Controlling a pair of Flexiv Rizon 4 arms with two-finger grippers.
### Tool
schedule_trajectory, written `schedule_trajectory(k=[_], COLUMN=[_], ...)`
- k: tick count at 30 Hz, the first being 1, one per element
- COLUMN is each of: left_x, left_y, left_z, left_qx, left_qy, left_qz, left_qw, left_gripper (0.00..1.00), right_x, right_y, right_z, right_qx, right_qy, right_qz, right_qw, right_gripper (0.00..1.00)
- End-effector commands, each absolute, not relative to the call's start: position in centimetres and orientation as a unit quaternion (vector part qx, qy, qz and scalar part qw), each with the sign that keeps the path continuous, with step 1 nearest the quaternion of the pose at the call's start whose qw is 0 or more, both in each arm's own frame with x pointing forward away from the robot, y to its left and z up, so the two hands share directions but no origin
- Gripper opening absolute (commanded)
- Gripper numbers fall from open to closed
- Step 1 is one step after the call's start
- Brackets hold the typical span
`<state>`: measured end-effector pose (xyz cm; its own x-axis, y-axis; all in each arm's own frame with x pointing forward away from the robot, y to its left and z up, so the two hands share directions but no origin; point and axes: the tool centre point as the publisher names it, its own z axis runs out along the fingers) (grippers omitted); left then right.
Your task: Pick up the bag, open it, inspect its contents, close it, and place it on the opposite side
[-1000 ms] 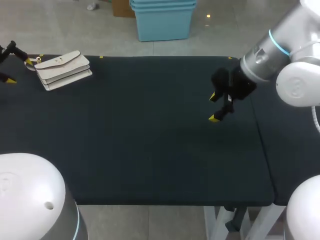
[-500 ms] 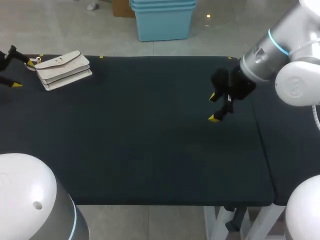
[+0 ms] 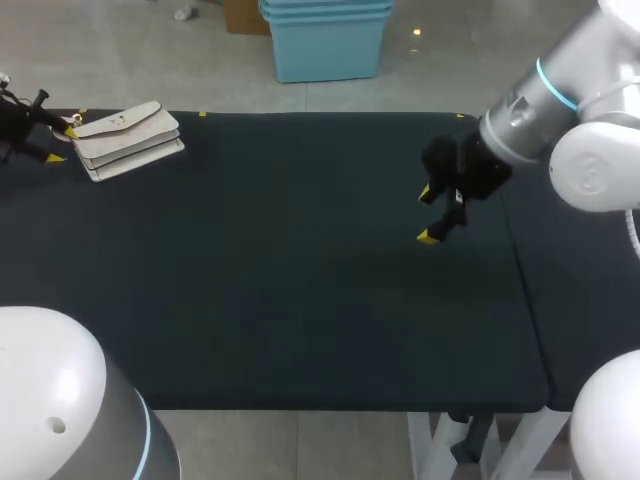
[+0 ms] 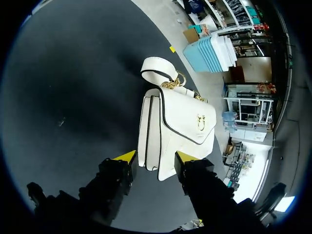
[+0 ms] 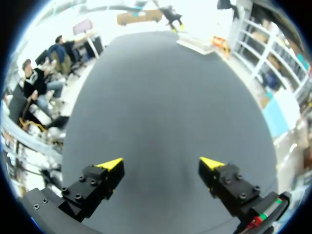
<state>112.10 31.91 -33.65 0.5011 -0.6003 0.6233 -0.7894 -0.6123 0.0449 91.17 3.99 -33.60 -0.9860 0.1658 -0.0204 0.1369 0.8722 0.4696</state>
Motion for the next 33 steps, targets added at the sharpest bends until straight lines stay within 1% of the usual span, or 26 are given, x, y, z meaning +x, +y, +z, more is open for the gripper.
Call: schedule_trajectory(k=[1,3,7,9,12,13,14,16,17,26,33], left_x=[114.0,114.3,114.8,115.0,115.4,115.4,115.4,115.4,115.3,114.2,113.3], left_y=[31.9,31.7,31.2,31.0,30.7,30.7,30.6,30.4,30.3,30.5,29.8], left_z=[-34.4,-34.5,-34.8,-35.0,-35.3,-35.3,-35.4,-35.4,-35.5,-36.1,-35.5], left_qx=[0.844,0.844,0.843,0.843,0.842,0.842,0.842,0.841,0.840,0.837,0.818], left_qy=[-0.420,-0.419,-0.420,-0.419,-0.420,-0.420,-0.420,-0.421,-0.423,-0.433,-0.465], left_qz=[0.267,0.266,0.264,0.264,0.261,0.261,0.260,0.258,0.256,0.244,0.246], left_qw=[0.201,0.204,0.207,0.210,0.216,0.217,0.218,0.221,0.222,0.227,0.234], left_gripper=[0.46,0.48,0.47,0.40,0.37,0.33,0.25,0.05,0.00,0.00,0.00], right_x=[91.2,91.2,91.2,91.2,91.2,91.2,91.2,91.2,91.2,91.2,91.2], right_y=[4.0,4.0,4.0,4.0,4.0,4.0,4.0,4.0,4.0,4.0,4.0], right_z=[-33.6,-33.6,-33.6,-33.6,-33.6,-33.6,-33.6,-33.6,-33.6,-33.6,-33.6], right_qx=[0.077,0.077,0.077,0.077,0.077,0.077,0.077,0.077,0.077,0.077,0.077], right_qy=[0.967,0.967,0.967,0.967,0.967,0.967,0.967,0.967,0.967,0.967,0.967], right_qz=[0.241,0.241,0.241,0.241,0.241,0.241,0.241,0.241,0.241,0.241,0.241], right_qw=[0.029,0.029,0.029,0.029,0.029,0.029,0.029,0.029,0.029,0.029,0.029], right_gripper=[1.00,1.00,1.00,1.00,1.00,1.00,1.00,1.00,1.00,1.00,1.00])
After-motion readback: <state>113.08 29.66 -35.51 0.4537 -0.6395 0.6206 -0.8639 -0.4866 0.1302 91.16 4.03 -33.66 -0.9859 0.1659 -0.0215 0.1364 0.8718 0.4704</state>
